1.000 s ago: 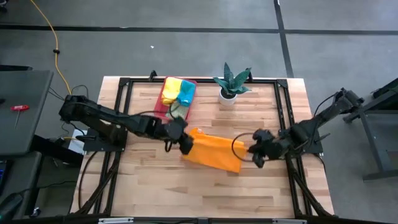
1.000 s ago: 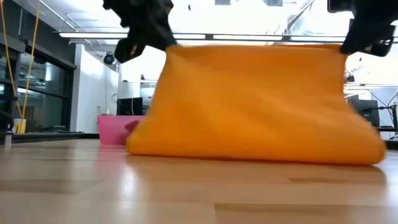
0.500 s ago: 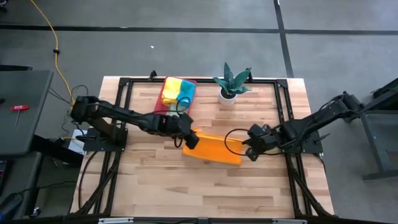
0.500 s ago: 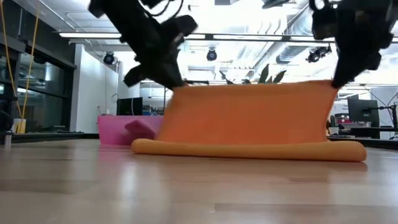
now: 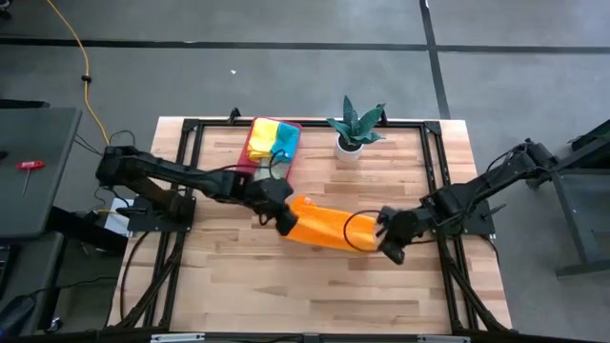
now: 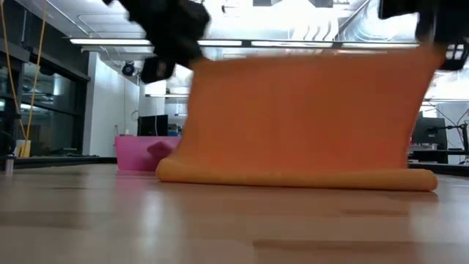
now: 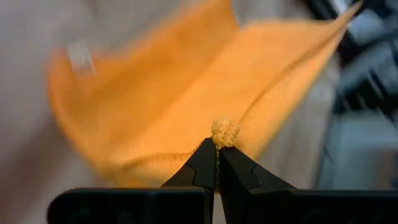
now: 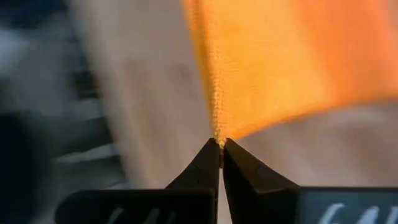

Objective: Fold microfiber towels
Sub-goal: Fold the orange microfiber cloth

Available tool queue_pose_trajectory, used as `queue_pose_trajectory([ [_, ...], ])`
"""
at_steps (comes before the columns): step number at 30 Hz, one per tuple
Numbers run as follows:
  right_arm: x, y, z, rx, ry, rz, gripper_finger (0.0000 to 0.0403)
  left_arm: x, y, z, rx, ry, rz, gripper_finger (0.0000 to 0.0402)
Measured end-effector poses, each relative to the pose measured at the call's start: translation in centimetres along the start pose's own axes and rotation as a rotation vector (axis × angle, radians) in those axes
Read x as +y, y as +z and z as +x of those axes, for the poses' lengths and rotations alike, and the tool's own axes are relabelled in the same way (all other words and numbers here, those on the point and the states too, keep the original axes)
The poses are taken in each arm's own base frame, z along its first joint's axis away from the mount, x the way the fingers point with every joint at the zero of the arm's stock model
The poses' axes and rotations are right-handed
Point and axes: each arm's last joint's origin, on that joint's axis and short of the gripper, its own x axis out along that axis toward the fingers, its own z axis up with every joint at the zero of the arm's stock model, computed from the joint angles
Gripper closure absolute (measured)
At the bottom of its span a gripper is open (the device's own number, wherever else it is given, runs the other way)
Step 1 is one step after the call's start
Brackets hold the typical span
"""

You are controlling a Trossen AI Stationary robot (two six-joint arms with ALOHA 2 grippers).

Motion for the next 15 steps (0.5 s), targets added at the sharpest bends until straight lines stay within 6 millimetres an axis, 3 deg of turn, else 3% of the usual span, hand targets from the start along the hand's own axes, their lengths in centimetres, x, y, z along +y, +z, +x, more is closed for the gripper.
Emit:
queue_pose_trajectory([
  [6, 3.4, -0.6, 0.3, 0.045, 0.303, 0.013, 0.0403, -1.9, -2.1, -3.0, 0.118, -0.128, 0.018, 0.0401],
  [10, 4.4, -1.5, 1.8, 0.057, 0.305, 0.027, 0.0403, -3.2, -3.8, -2.7, 0.158, -0.14, 0.007, 0.0401],
  [15, 5.0, -2.6, 4.1, 0.124, 0.272, 0.055, 0.0403, -4.7, -6.1, -0.9, 0.201, -0.131, -0.006, 0.0401],
])
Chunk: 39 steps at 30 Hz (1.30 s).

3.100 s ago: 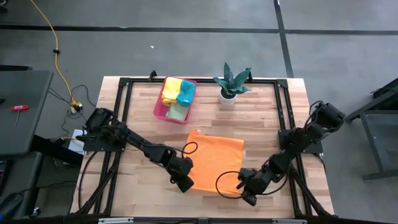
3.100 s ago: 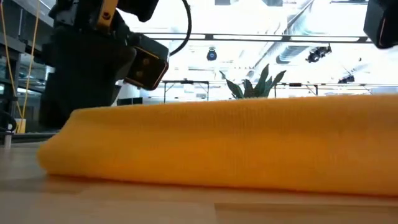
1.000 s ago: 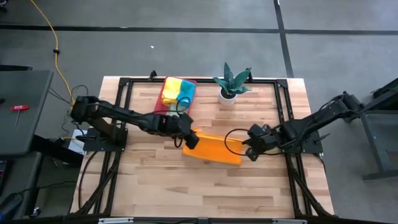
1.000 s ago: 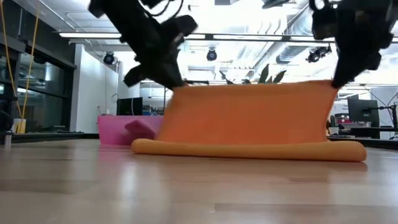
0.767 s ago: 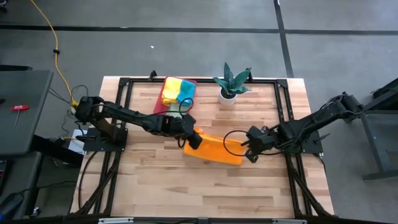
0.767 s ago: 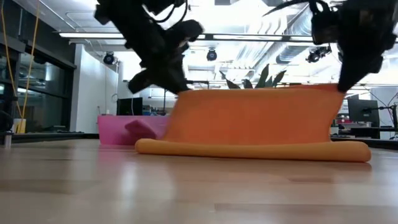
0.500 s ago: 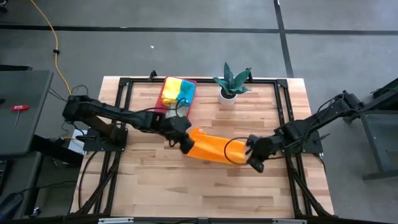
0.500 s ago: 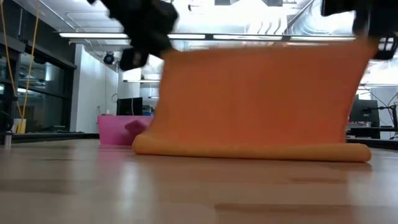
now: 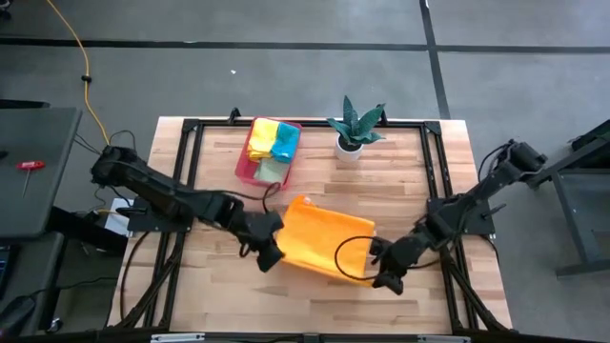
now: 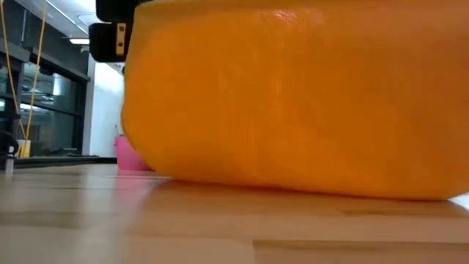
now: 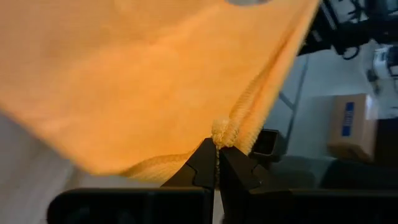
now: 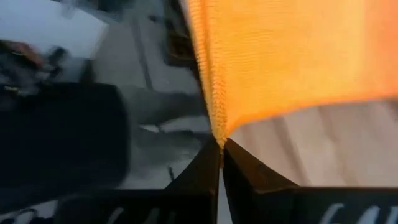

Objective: Fold microfiber towels
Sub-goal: Fold the orange microfiber cloth

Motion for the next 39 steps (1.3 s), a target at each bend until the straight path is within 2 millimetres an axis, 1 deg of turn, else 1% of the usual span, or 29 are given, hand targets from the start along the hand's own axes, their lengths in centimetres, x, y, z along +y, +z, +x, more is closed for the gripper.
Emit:
queue_pose_trajectory([
  [3, 0.1, -0.1, 1.5, 0.017, 0.014, 0.02, 0.0403, 0.0, -1.1, 1.2, 0.036, 0.037, -0.025, 0.0401],
  [5, -0.4, -0.4, 2.0, 0.052, -0.02, 0.031, 0.0403, -0.1, -1.1, 2.2, 0.046, 0.033, -0.022, 0.0401],
  [7, -0.6, -0.2, 2.9, 0.038, -0.038, 0.035, 0.0403, 0.4, -1.3, 2.8, 0.062, 0.074, -0.027, 0.0401],
  [9, -1.2, -0.3, 2.7, 0.047, -0.095, 0.046, 0.0403, 0.7, -0.7, 3.2, 0.03, 0.085, -0.037, 0.0401],
  [11, -1.7, 0.0, 2.8, 0.013, -0.138, 0.058, 0.0403, 1.4, -0.3, 3.5, -0.012, 0.138, -0.034, 0.0401],
  [14, -2.8, 0.3, 2.1, -0.03, -0.262, 0.099, 0.0403, 2.0, 0.9, 3.4, -0.089, 0.186, -0.024, 0.0401],
  [16, -3.4, 0.7, 1.9, -0.066, -0.315, 0.111, 0.0403, 2.9, 1.4, 3.4, -0.124, 0.249, -0.023, 0.0401],
  [19, -4.2, 0.9, 1.3, -0.096, -0.41, 0.128, 0.0403, 3.5, 2.5, 3.2, -0.211, 0.311, -0.003, 0.0401],
  [24, -5.5, 1.7, 0.7, -0.16, -0.544, 0.148, 0.0403, 5.0, 3.9, 3.4, -0.3, 0.421, 0.023, 0.0401],
  [27, -6.3, 2.1, 0.2, -0.193, -0.613, 0.165, 0.0403, 5.9, 4.6, 3.9, -0.317, 0.475, 0.03, 0.0401],
  [31, -7.0, 2.6, -0.3, -0.208, -0.677, 0.181, 0.0403, 7.1, 5.2, 5.1, -0.318, 0.517, 0.038, 0.0401],
  [36, -7.7, 3.1, -0.8, -0.232, -0.731, 0.222, 0.0403, 8.1, 5.4, 6.8, -0.336, 0.564, 0.033, 0.0401],
  [39, -7.8, 3.3, -0.9, -0.24, -0.737, 0.233, 0.0403, 8.5, 5.4, 7.5, -0.349, 0.594, 0.038, 0.0401],
])
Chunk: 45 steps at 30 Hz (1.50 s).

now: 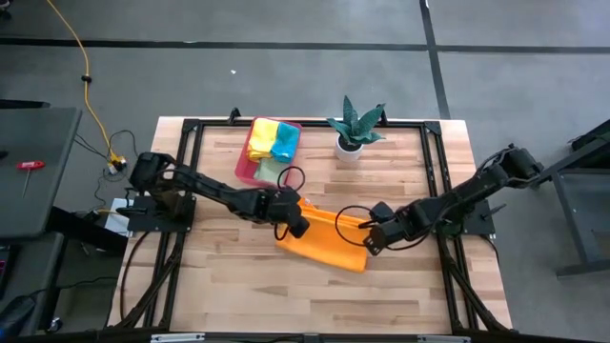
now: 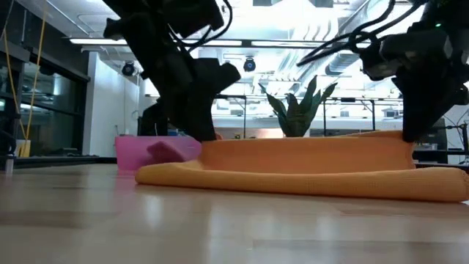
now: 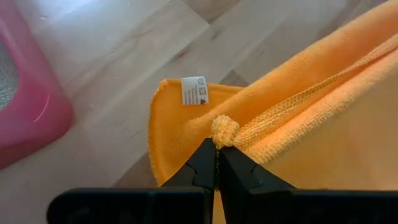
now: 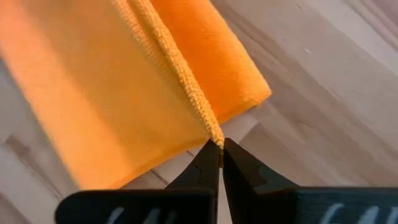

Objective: Fold microfiber towels
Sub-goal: Fold the orange microfiber cloth

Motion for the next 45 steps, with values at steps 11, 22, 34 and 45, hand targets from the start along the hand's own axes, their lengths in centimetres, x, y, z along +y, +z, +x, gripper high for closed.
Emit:
queue_pose_trajectory([
  [11, -0.3, 0.8, 0.3, -0.011, -0.018, 0.035, 0.0403, 0.3, 0.5, -0.6, -0.067, 0.065, 0.036, 0.0401],
  [22, 0.1, 1.0, 1.7, 0.015, -0.043, 0.064, 0.0403, 1.0, 0.2, -0.8, -0.015, 0.119, 0.118, 0.0401],
  [34, 0.1, 1.0, 1.9, 0.009, -0.05, 0.098, 0.0403, 0.8, 1.4, -1.6, -0.066, 0.169, 0.388, 0.0401],
  [45, 0.2, 1.0, 1.9, -0.017, -0.047, 0.115, 0.0403, 0.8, 1.4, -1.5, -0.06, 0.165, 0.464, 0.0401],
])
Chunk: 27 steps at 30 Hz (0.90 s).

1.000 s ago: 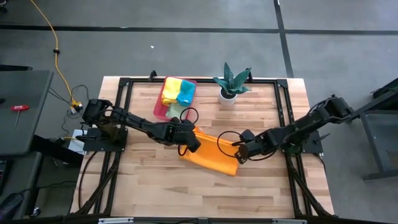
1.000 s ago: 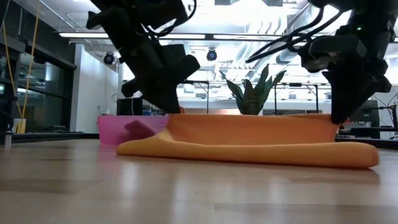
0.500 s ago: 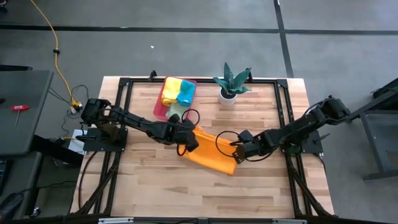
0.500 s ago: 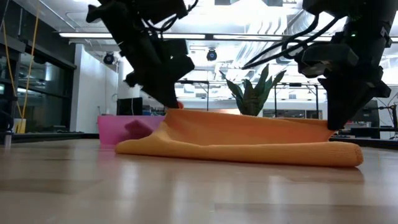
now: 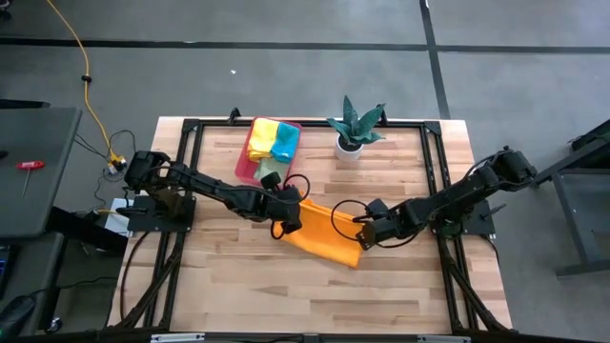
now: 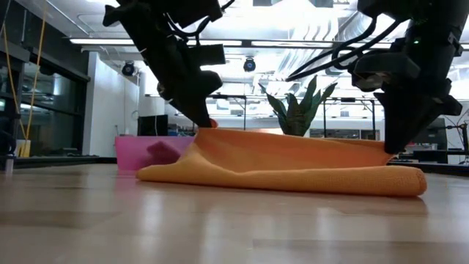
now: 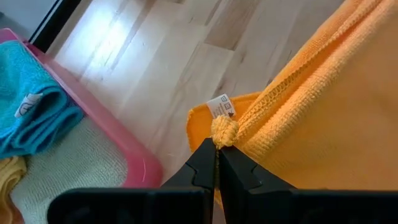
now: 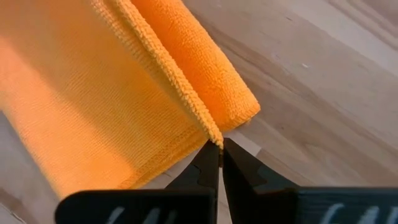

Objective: Fold microfiber towels
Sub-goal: Fold the orange microfiber cloth

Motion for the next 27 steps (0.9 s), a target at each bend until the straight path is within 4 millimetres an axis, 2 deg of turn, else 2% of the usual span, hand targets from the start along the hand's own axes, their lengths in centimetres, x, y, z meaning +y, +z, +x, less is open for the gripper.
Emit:
queue_pose_trajectory([
  [5, 0.0, 0.2, 0.0, -0.021, 0.0, 0.007, 0.04, 0.1, 0.0, 0.0, -0.008, 0.027, 0.001, 0.0397],
  [8, -0.1, 0.3, 0.1, -0.017, -0.004, 0.011, 0.0381, 0.2, -0.1, 0.0, -0.005, 0.039, 0.006, 0.0381],
  [14, -0.4, 0.3, 0.1, -0.026, -0.036, 0.005, 0.0294, 1.0, 0.2, 0.6, -0.004, 0.078, -0.014, 0.0329],
  [18, -0.8, 0.4, -0.6, -0.056, -0.041, 0.006, 0.0239, 2.0, 0.6, 1.2, 0.002, 0.096, -0.017, 0.0289],
  [23, -1.4, 0.8, -2.3, -0.116, -0.003, 0.015, 0.0213, 2.9, 2.5, 0.9, -0.004, 0.036, 0.018, 0.0247],
  [27, -1.7, 1.1, -4.1, -0.141, 0.078, -0.041, 0.0213, 3.8, 4.6, -0.6, -0.03, -0.063, 0.009, 0.0224],
])
